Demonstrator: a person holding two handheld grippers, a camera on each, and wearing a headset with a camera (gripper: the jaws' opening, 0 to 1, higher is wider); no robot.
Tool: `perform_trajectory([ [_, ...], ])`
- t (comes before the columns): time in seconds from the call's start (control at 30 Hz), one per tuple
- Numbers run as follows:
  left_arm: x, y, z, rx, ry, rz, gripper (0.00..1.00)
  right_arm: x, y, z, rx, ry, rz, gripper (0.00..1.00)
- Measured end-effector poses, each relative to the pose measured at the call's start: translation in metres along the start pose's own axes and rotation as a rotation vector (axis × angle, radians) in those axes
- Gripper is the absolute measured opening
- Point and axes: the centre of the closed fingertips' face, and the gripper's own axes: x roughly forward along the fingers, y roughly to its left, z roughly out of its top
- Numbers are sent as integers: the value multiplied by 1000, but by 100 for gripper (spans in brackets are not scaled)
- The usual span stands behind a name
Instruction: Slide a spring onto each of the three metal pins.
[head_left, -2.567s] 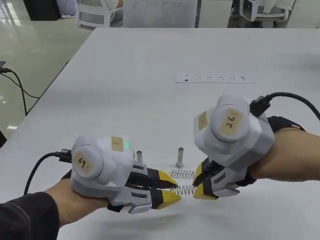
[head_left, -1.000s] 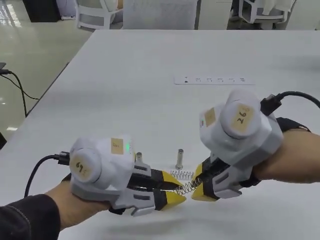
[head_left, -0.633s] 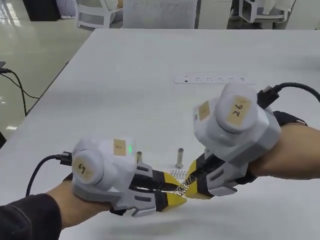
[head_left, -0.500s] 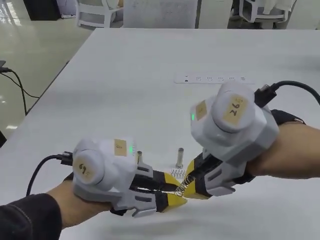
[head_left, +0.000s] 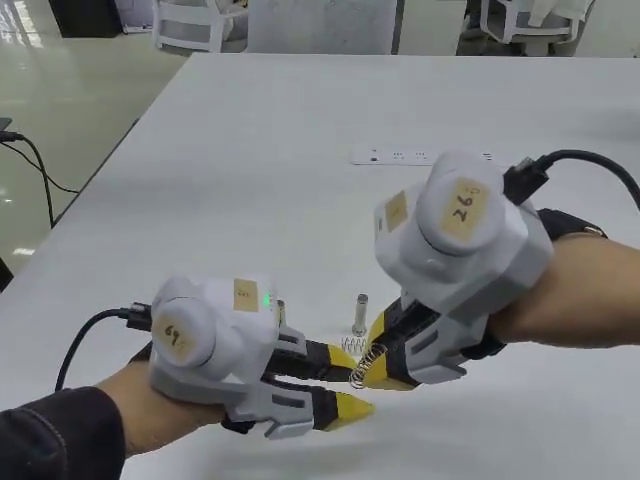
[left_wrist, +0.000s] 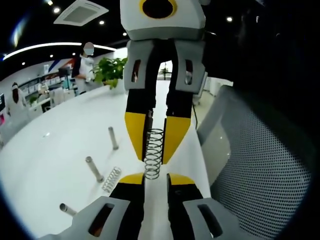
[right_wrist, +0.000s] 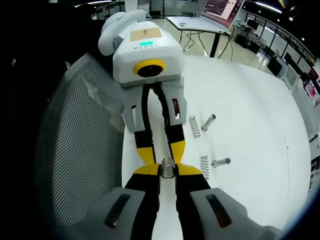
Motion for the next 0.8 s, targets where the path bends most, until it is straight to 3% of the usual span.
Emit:
perform_trajectory([
  [0.37,-8,6,-2,-45,-13,28,16,-7,-11,-16,16,40,-19,8],
  [0.8,-28,16,-16,-119,-17,93,25,-28,-32,-39,66,65,-74,8],
])
